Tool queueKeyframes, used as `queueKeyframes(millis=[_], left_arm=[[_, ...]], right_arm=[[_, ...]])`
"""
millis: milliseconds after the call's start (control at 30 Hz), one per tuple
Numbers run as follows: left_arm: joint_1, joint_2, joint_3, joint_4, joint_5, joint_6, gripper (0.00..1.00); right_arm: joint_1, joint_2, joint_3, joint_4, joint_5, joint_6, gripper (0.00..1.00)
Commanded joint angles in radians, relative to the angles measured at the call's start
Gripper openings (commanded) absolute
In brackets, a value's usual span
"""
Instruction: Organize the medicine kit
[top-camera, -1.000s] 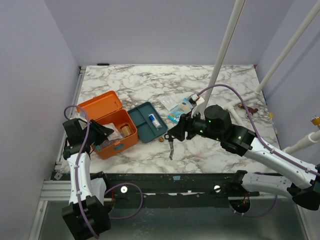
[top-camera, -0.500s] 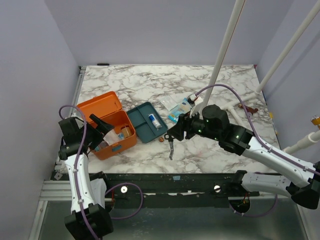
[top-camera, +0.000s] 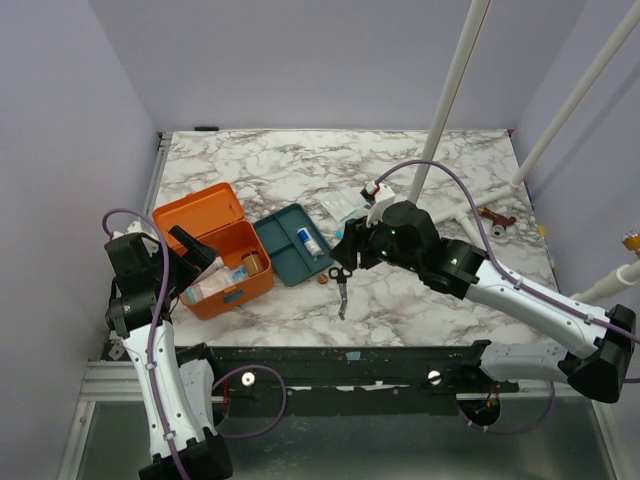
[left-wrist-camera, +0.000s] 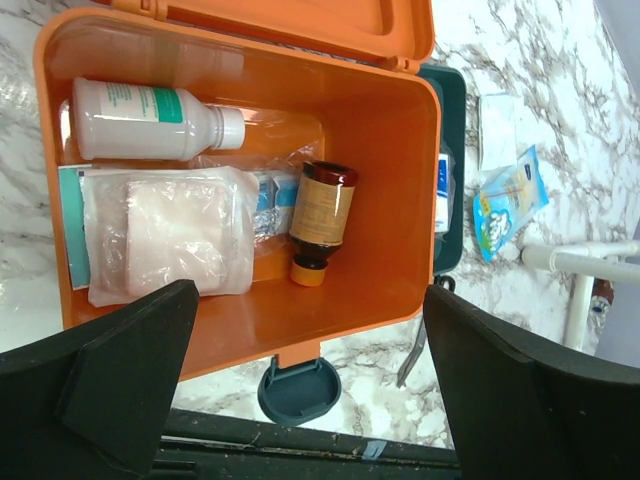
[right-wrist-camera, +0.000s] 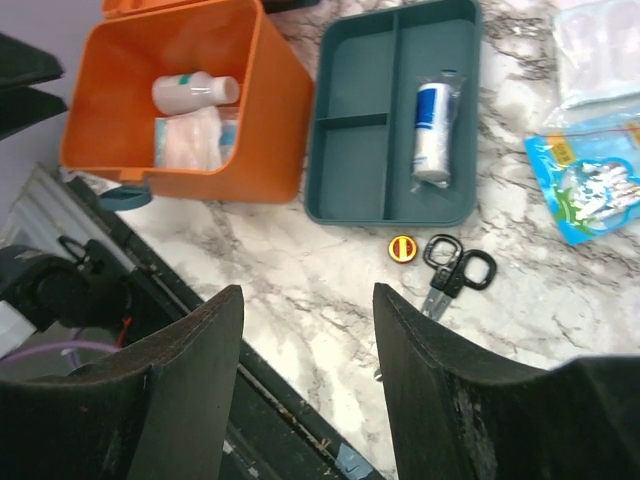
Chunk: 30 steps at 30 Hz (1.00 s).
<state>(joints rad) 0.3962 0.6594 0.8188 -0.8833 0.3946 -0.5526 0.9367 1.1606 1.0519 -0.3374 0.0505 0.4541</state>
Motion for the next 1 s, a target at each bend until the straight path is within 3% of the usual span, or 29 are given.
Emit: queueKeyframes(millis=[0,333,767,967], left_arm=[[-0.013,0.017,0.004,0.002,0.091,0.054,0.98],[-0.177,0.086,0.076,0.004,0.049,0.132,0.98],[-0.349,0.023,-0.001,0.140,0.235,0.176,0.98],[-0.378,-0.040,-0.069,0.188,0.214,0.167,0.98]], right_arm=[[0.005,0.077,0.059,-0.059,0.154,-0.021,0.58],[-0.025,0.317,0.188,-0.127,0.339,-0.048,0.61],[-0.217,0.673,0.459,-0.135,0.249,-0.065,0.62],[-0.269,0.872,0.621,-0.179,0.269,-0.053,0.61]])
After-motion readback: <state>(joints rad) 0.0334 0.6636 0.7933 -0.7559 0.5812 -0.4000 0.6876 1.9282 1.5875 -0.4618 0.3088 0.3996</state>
